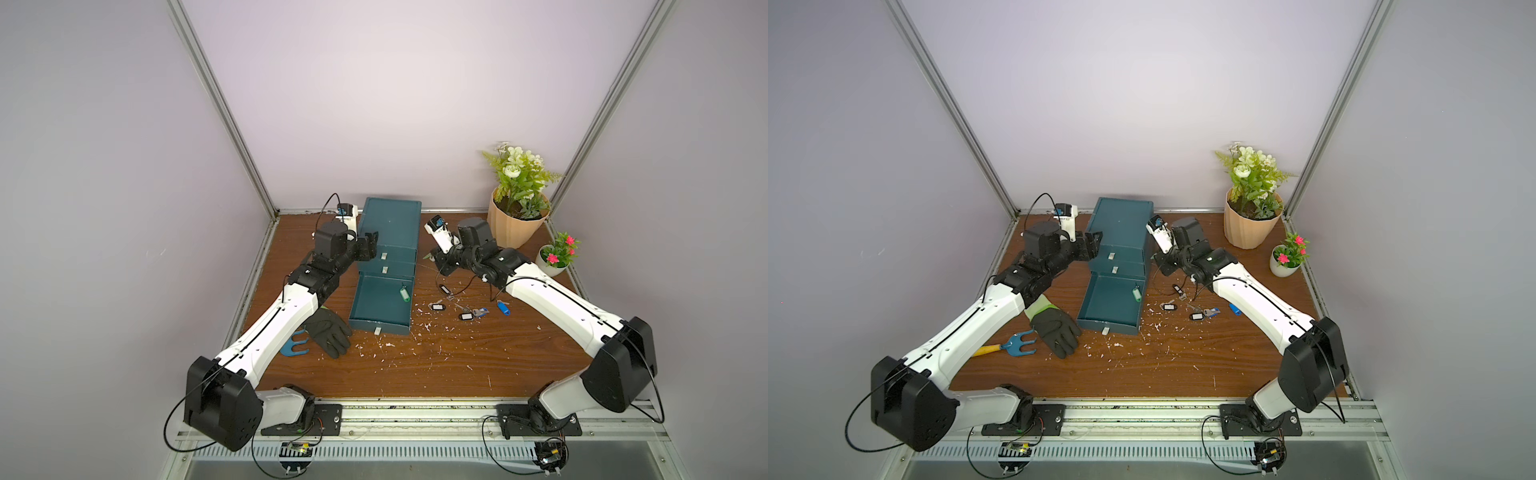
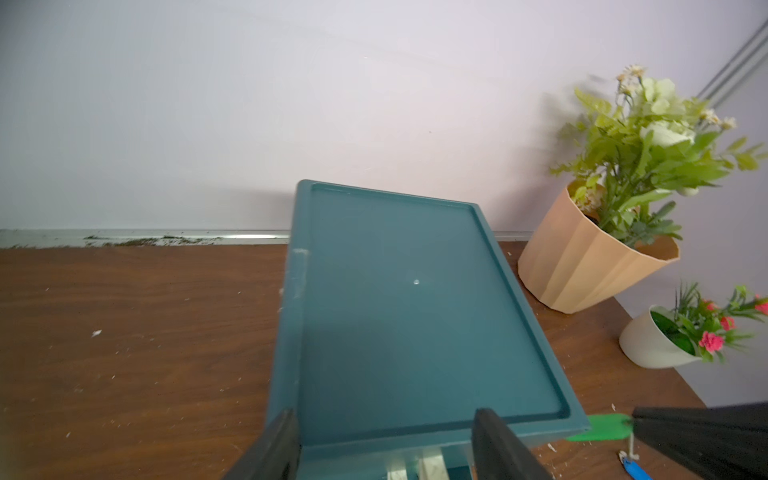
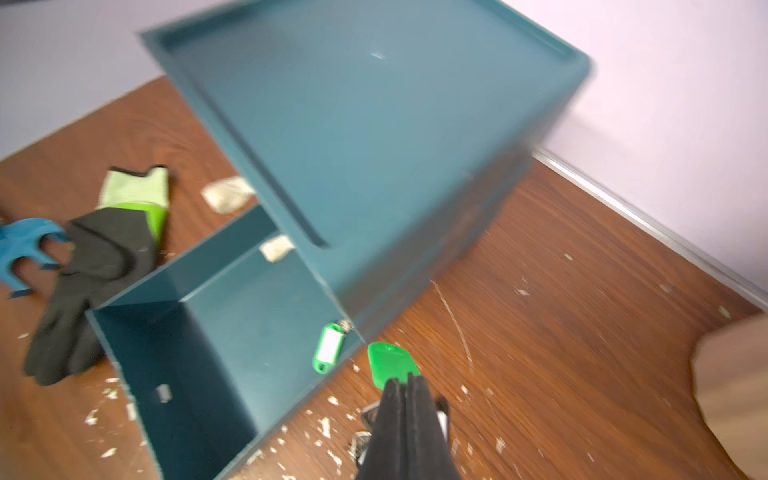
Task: Take the keys out of the drawer
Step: Pick up the key from the drawer, then place the key at the center of the board.
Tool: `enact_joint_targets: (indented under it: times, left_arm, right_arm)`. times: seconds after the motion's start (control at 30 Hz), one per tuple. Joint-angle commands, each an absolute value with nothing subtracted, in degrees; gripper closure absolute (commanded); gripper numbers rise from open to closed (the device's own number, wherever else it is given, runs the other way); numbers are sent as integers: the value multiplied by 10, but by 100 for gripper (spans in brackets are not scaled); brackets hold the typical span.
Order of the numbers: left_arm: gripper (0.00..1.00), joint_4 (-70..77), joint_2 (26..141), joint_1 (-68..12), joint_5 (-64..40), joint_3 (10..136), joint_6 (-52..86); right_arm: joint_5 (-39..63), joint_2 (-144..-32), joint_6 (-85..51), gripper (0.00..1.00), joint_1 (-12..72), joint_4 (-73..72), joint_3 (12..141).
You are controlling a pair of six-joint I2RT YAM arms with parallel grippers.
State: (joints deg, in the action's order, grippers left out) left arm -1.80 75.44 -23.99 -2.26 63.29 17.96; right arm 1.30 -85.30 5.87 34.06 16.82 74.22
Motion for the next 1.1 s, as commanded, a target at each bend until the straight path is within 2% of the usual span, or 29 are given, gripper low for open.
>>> enact_joint_targets:
  times: [0.0, 0.23, 0.57, 0.63, 0.7, 0.77, 0.87, 1.07]
  left_arm:
    - [31, 12, 768, -271, -23, 662, 128]
    - [30, 38, 805, -299, -79, 689, 49]
    - [29, 12, 837, -340, -119, 703, 10]
    - [29, 14, 836, -340, -122, 697, 19]
    - [28, 11, 834, -340, -125, 692, 21]
    - [28, 4, 831, -340, -115, 690, 21]
    - [29, -14, 828, -340, -71, 690, 32]
    - [31, -20, 816, -335, -29, 675, 38]
  right_arm:
    - [-12, -821, 23, 100, 322, 178, 724]
    - [-28, -809, -54, 100, 260, 175, 661]
    - [17, -874, -156, 100, 187, 148, 608]
    - [13, -888, -163, 95, 182, 148, 606]
    - [5, -899, -167, 75, 180, 151, 612]
    - [-1, -906, -165, 63, 180, 158, 627]
    - [-9, -907, -167, 59, 181, 165, 652]
    - [-14, -892, -128, 62, 217, 180, 698]
